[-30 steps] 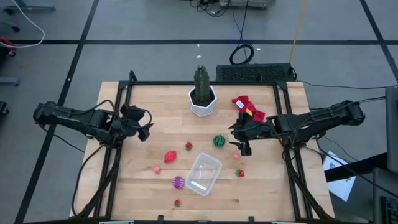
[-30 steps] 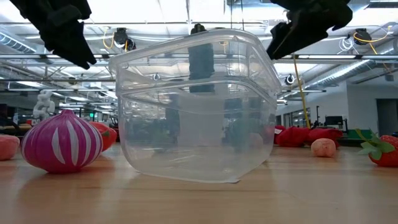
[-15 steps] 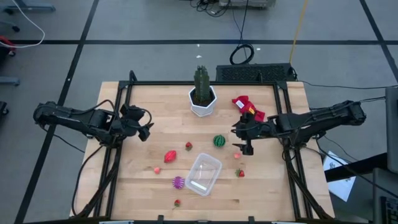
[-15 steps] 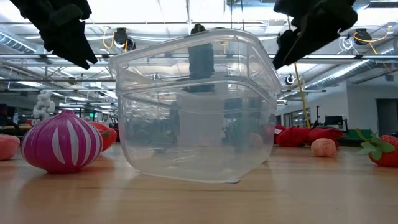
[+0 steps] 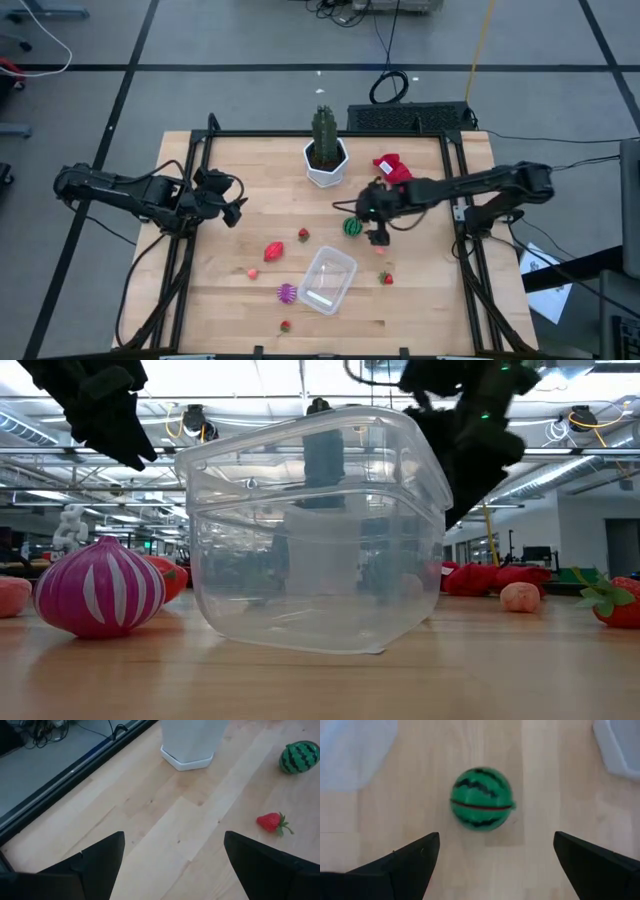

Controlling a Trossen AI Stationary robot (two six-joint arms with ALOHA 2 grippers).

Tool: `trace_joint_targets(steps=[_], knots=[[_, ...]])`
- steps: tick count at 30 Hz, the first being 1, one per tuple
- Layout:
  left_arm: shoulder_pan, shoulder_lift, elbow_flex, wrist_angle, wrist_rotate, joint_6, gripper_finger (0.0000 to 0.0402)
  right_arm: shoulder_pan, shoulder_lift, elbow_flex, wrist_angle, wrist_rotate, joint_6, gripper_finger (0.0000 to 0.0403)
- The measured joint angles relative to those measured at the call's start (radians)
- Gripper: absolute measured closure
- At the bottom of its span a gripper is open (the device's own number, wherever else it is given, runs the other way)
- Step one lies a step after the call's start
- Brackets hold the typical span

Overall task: Pick and placing Produce into tupperware
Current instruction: Put the green watermelon into the transparent bin

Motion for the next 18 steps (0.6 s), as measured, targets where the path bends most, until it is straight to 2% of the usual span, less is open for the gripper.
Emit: trace_joint_targets(steps=[3, 9, 18], knots=[[0.000, 0.000, 0.000, 0.000, 0.001, 0.002, 0.0053, -0.002, 0.044, 0.064, -0.036, -0.003, -0.034, 0.0022], [0.000, 0.000, 0.000, 0.000, 0.001, 0.020, 0.0053, -0.003, 0.065, 0.090, -0.060, -0.003, -0.069, 0.0022], [0.000, 0.000, 0.000, 0.000, 0.001, 0.031, 0.0053, 0.000, 0.065, 0.090, -0.167, -0.004, -0.310, 0.0022]])
